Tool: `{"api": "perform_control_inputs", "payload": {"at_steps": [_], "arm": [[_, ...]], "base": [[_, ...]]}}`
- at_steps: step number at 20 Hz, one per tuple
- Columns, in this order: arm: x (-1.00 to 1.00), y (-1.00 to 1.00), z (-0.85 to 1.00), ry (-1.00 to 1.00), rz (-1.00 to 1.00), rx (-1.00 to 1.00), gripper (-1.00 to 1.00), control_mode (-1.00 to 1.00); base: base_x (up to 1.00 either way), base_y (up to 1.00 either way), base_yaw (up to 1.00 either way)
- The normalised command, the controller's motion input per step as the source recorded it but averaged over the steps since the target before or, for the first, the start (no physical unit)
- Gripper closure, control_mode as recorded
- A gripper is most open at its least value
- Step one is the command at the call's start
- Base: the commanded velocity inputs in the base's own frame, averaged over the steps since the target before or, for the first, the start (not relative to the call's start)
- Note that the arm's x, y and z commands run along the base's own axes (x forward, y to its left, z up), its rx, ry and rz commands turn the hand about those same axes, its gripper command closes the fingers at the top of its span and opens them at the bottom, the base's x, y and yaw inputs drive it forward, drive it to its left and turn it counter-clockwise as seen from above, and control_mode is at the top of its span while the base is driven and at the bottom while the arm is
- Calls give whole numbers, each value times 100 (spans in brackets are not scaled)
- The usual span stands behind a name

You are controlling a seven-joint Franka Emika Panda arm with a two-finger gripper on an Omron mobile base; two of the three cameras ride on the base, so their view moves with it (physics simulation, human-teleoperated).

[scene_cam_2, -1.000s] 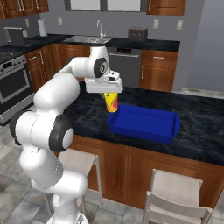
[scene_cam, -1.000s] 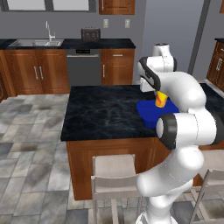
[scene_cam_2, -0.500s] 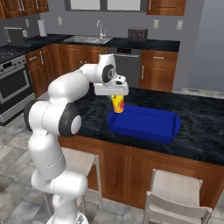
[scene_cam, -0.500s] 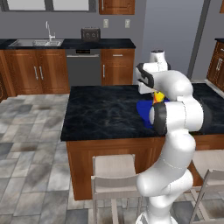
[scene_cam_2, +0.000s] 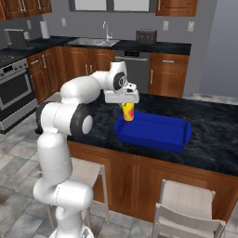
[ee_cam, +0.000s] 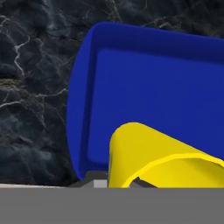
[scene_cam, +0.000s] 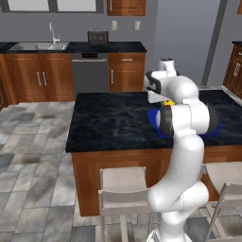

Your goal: There is a tray on the dining counter. Grab the cup, mug, and pitcher and place them on the tray. The pitcher may be placed next to the tray if it cannot fit the tray.

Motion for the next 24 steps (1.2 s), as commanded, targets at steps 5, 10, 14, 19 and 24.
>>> {"api": "perform_control_inputs", "payload": {"at_steps": [5,10,14,19,24], "arm": [[37,-6,-25,0,0,1,100,-100],[29,-19,-29,0,0,2,100,-100],[19,-16,-32,0,0,1,100,-100],[29,-8,-28,0,0,2,100,-100],[41,-1,-23,0,0,1,100,-100]], "base": [[0,0,0],[0,0,0],[0,0,0],[0,0,0],[0,0,0]]}}
